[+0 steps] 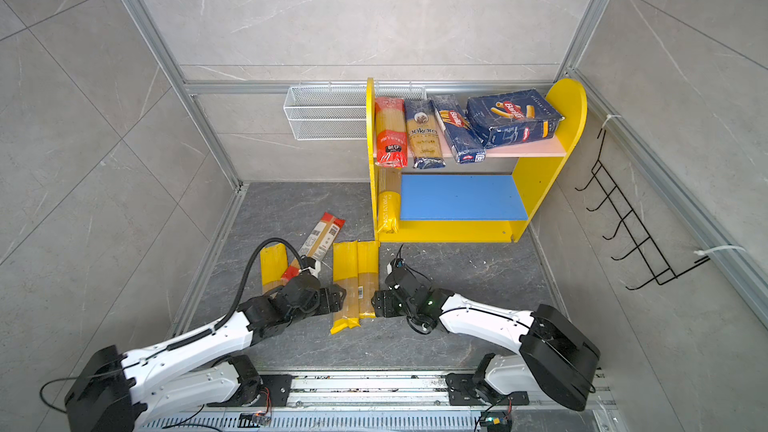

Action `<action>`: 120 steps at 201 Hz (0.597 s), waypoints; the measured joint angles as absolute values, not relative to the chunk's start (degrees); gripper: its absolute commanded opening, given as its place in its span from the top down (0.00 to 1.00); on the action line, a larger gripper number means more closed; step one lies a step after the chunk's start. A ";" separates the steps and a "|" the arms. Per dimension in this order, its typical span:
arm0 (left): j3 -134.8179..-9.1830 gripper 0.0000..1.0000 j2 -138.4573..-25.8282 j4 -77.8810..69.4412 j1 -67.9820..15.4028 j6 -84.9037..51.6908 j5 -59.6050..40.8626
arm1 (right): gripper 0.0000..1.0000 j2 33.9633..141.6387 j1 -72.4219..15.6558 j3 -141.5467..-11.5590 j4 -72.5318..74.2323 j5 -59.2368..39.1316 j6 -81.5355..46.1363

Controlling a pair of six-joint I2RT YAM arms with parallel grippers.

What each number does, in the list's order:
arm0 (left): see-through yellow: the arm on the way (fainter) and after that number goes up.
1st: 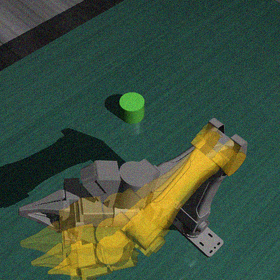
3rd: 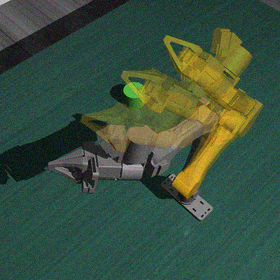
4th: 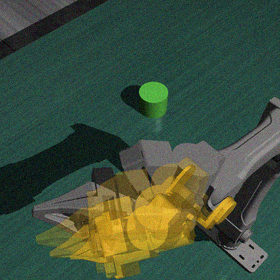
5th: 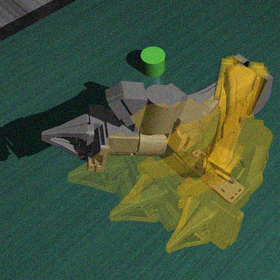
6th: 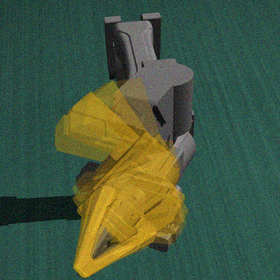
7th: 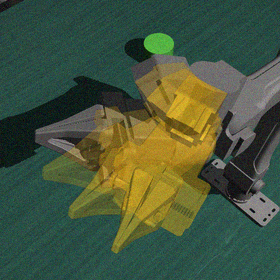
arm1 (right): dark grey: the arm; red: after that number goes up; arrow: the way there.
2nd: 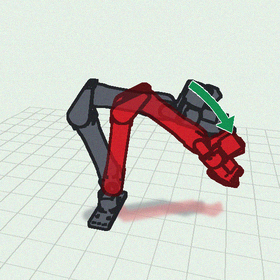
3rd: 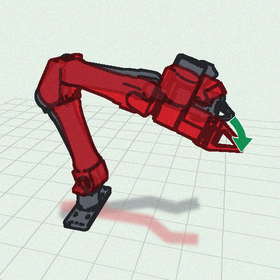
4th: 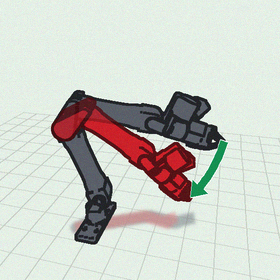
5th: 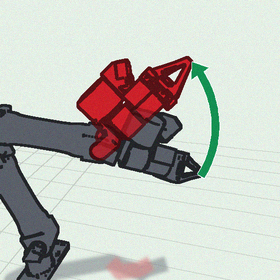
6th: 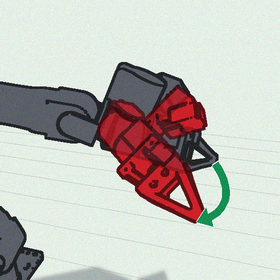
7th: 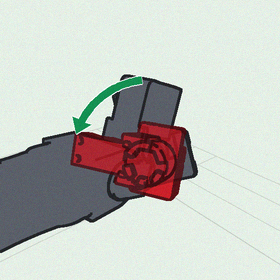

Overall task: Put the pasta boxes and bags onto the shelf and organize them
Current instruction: 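Lower the right gripper onto the yellow spaghetti bag nearest the shelf and close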

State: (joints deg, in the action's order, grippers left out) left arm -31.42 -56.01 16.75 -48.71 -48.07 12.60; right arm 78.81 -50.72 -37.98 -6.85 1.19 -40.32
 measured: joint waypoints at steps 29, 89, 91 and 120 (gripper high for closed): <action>-30.46 0.06 -48.69 22.83 -48.21 -48.31 15.14 | 0.17 85.58 -50.78 -42.17 -7.68 2.22 -40.32; -26.87 0.05 -39.42 30.46 -47.94 -49.30 17.39 | 0.16 95.94 -52.51 -52.16 -10.33 3.31 -39.90; -26.74 0.05 -39.09 30.65 -47.94 -49.32 17.50 | 0.16 96.29 -52.53 -52.53 -10.41 3.31 -39.88; -25.93 0.04 -34.72 33.45 -47.86 -49.69 18.06 | 0.16 101.06 -53.39 -57.56 -12.73 3.75 -39.59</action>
